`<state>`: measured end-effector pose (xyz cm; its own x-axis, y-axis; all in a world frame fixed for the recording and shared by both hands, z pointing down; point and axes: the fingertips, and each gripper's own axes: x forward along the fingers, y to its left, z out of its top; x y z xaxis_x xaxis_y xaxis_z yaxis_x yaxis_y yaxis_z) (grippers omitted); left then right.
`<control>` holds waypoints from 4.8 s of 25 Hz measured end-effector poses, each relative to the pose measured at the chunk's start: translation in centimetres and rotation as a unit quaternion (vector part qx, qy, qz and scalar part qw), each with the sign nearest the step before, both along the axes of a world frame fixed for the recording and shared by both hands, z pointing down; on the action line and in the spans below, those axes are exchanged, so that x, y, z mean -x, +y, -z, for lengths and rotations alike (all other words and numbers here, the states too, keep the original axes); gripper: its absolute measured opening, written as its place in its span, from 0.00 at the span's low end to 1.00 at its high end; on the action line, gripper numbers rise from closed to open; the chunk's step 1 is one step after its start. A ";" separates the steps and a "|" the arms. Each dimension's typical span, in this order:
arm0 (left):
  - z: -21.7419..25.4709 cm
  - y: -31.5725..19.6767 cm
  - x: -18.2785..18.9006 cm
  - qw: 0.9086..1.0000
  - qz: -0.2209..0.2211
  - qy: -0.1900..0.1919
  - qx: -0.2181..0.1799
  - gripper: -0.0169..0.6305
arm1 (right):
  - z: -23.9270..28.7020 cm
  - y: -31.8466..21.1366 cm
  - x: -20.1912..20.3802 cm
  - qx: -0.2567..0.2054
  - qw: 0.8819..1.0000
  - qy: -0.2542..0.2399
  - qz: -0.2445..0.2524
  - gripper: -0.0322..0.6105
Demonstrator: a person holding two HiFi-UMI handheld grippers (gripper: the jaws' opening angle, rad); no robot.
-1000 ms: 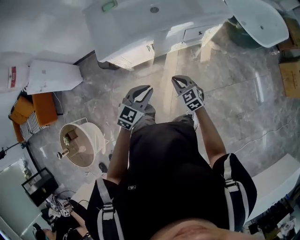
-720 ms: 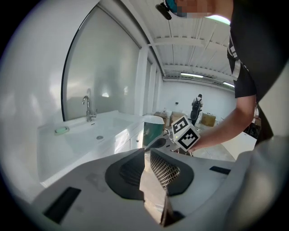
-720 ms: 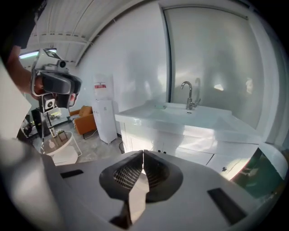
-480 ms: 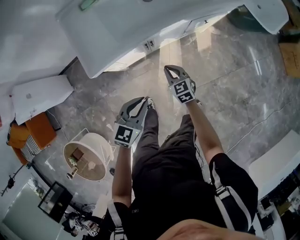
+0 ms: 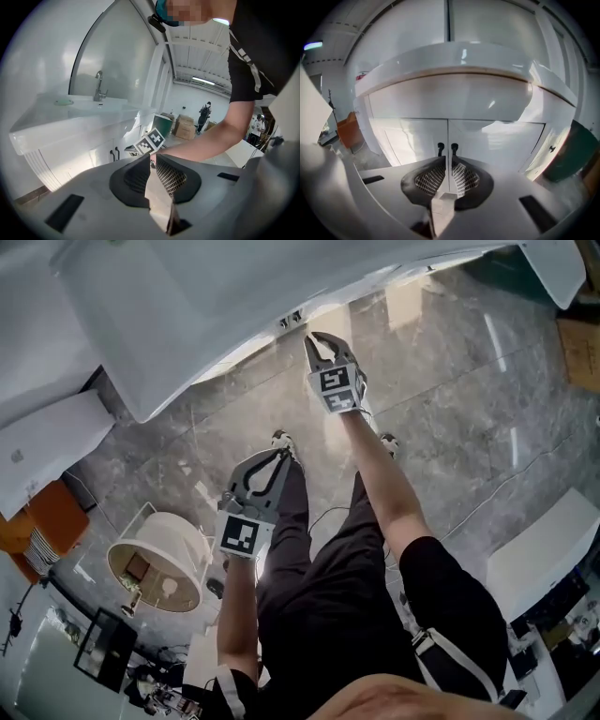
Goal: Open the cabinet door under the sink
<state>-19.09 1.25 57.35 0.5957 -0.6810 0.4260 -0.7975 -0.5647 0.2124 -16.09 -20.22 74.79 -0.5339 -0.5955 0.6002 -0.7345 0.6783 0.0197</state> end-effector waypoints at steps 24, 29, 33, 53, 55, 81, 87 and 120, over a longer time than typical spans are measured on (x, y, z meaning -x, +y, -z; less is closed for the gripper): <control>-3.5 -2.6 -1.3 1.000 -0.024 0.007 0.014 0.10 | -5.1 -4.5 2.0 -0.001 0.999 -0.008 -0.031 0.19; -3.4 -3.3 -2.6 1.000 -0.013 0.017 0.016 0.10 | -4.9 -1.8 -0.9 -0.017 0.998 -0.004 -0.058 0.19; -3.5 -3.5 -4.1 1.000 -0.015 0.018 0.015 0.10 | -4.7 0.4 -3.7 -0.021 0.998 0.004 -0.053 0.19; -4.0 -3.5 -16.4 0.997 -0.062 0.031 0.023 0.10 | -5.9 5.7 -18.1 -0.006 0.999 0.006 -0.038 0.19; -3.8 -3.8 -17.8 0.997 -0.066 0.033 0.022 0.10 | -5.8 5.7 -19.8 0.002 0.999 0.006 -0.032 0.19; -2.1 -9.3 -25.3 0.997 -0.069 0.045 0.009 0.10 | -5.5 -0.9 -33.9 0.077 0.997 0.001 0.002 0.18; -2.3 -9.6 -25.3 0.997 -0.068 0.029 0.024 0.10 | -4.7 0.4 -36.7 0.080 0.996 -0.011 -0.043 0.21; 17.3 -0.2 -16.1 0.998 -0.010 0.016 -0.055 0.10 | 30.2 18.7 -26.2 0.002 0.988 -0.030 0.152 0.14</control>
